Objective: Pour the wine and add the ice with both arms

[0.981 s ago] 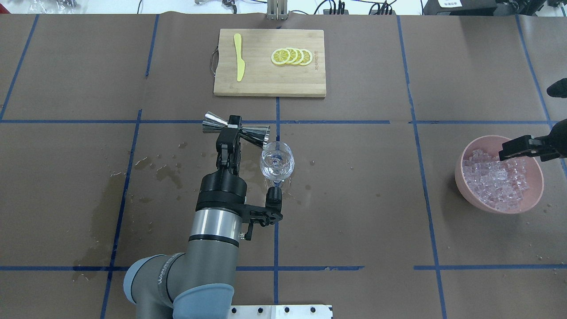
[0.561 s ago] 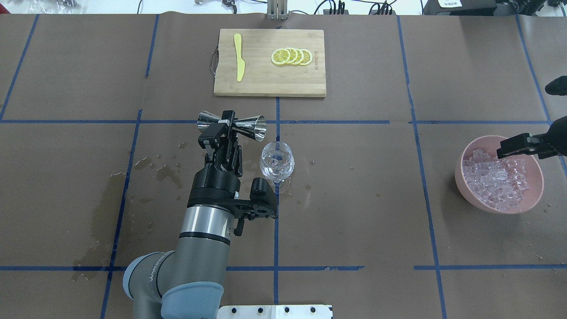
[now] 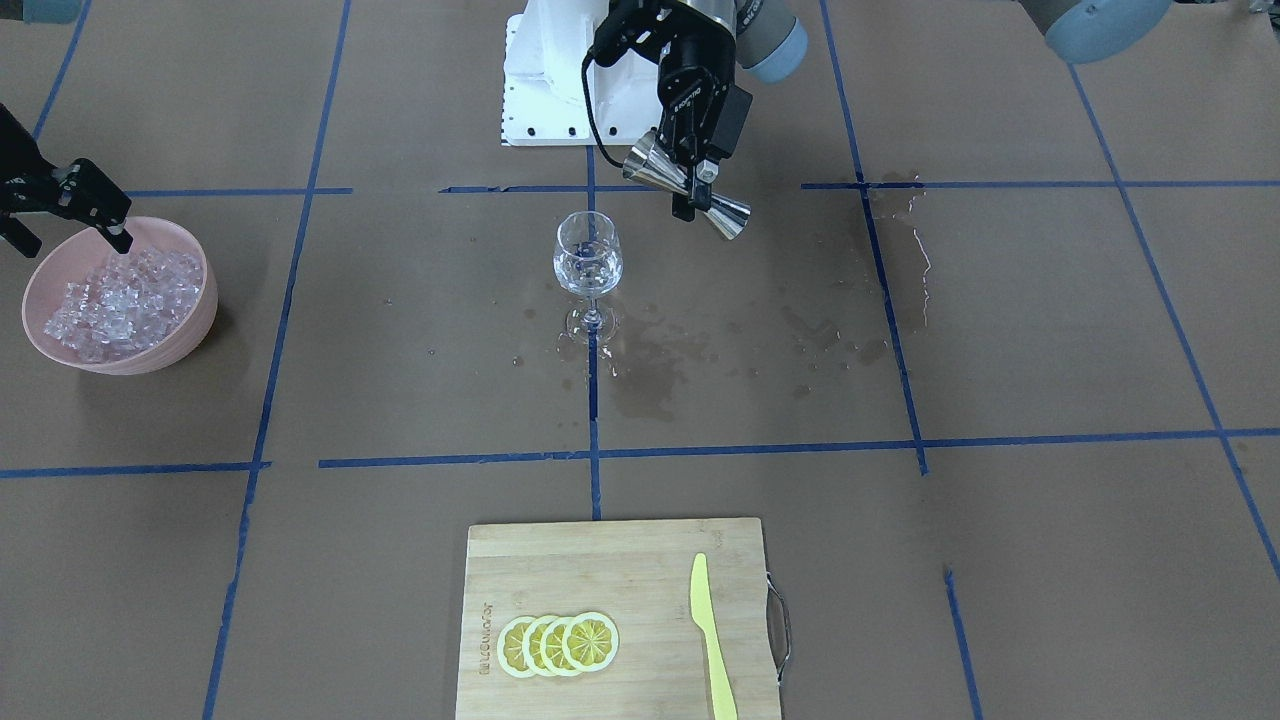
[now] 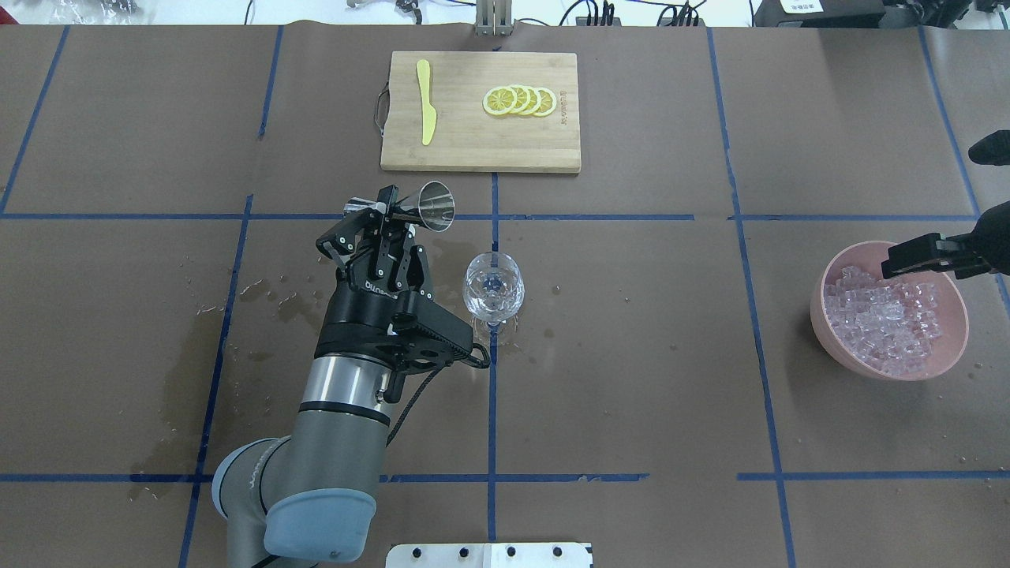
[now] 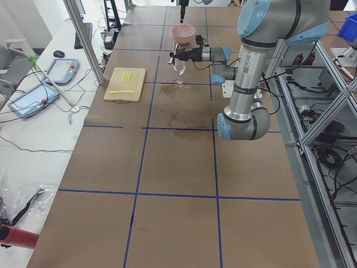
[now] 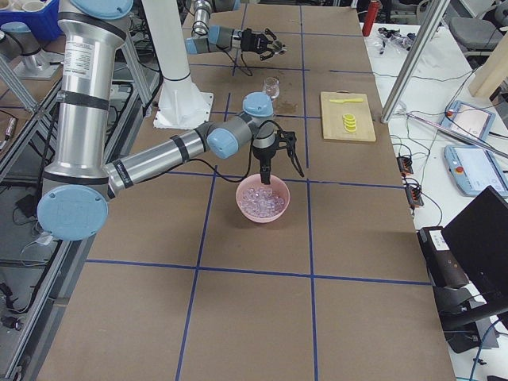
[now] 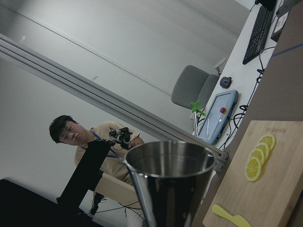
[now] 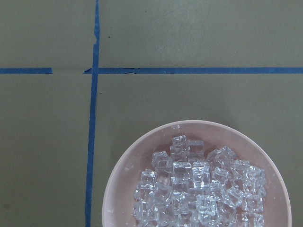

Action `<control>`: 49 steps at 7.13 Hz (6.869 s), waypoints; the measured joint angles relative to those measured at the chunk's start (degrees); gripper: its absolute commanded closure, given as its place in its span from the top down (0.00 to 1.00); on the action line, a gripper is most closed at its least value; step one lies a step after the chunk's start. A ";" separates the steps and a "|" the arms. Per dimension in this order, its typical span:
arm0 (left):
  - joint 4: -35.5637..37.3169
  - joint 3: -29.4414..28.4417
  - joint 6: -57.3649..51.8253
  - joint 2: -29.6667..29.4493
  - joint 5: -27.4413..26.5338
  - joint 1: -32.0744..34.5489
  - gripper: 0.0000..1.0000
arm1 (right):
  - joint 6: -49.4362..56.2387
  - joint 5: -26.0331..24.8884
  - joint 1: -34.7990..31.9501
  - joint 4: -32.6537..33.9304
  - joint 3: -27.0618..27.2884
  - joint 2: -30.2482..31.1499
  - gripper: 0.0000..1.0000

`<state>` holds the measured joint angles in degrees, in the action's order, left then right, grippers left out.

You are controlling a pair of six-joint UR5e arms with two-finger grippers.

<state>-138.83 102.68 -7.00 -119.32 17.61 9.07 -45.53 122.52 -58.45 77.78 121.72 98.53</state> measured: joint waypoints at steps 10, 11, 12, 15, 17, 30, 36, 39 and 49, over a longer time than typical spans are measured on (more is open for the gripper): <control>-10.22 3.89 39.97 13.95 17.05 7.27 0.00 | 0.00 0.09 0.02 -0.02 0.03 -0.04 1.00; -10.23 5.78 41.56 17.37 18.06 7.96 0.00 | 0.00 0.00 0.08 -0.03 -0.04 -0.02 1.00; -10.54 7.81 42.57 21.27 18.48 8.46 0.00 | 0.02 -0.19 0.22 -0.04 -0.15 0.05 1.00; -17.53 10.14 44.08 30.55 18.60 8.68 0.00 | 0.20 -3.41 1.53 -0.91 -0.43 1.09 1.00; -19.17 10.24 44.24 32.16 18.53 8.74 0.00 | -0.03 -5.41 2.40 -8.44 -2.47 4.30 1.00; -21.74 6.89 49.13 36.39 18.49 8.77 0.00 | -3.05 -8.34 8.30 -14.91 -11.48 2.15 0.97; -21.84 6.48 49.36 36.44 18.59 8.77 0.00 | -3.06 -7.27 8.37 -14.61 -12.81 2.19 0.56; -21.76 6.43 49.30 36.44 18.68 8.76 0.00 | -3.03 -6.88 8.49 -14.51 -12.85 2.28 0.52; -21.63 5.52 50.86 36.32 18.88 8.65 0.00 | -2.64 -4.25 6.55 -13.08 -9.64 2.82 0.00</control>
<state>-160.46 108.20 43.86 -83.00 36.49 17.72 -48.17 118.27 -51.90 64.71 112.08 101.35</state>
